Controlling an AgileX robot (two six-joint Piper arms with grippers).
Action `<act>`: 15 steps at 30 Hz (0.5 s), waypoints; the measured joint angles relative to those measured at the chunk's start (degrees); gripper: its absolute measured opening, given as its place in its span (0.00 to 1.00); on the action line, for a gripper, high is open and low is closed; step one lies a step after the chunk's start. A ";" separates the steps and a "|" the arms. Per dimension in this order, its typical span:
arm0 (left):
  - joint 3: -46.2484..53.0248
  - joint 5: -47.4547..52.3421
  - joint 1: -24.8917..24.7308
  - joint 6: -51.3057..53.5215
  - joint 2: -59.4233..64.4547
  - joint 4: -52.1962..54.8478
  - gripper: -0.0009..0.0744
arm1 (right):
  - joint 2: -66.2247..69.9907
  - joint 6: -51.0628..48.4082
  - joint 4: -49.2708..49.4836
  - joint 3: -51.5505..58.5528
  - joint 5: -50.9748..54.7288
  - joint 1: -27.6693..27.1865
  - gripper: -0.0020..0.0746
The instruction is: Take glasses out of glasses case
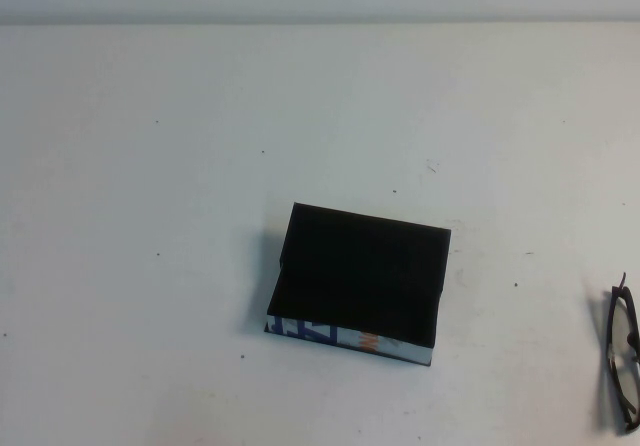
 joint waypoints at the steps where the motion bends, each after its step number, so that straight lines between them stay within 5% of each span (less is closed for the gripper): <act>1: 0.00 0.00 0.00 0.00 0.00 0.00 0.01 | 0.00 0.00 0.10 0.00 0.14 0.00 0.00; 15: 0.00 0.00 0.00 0.00 0.00 0.00 0.01 | -0.02 0.00 0.10 0.00 4.10 0.00 0.00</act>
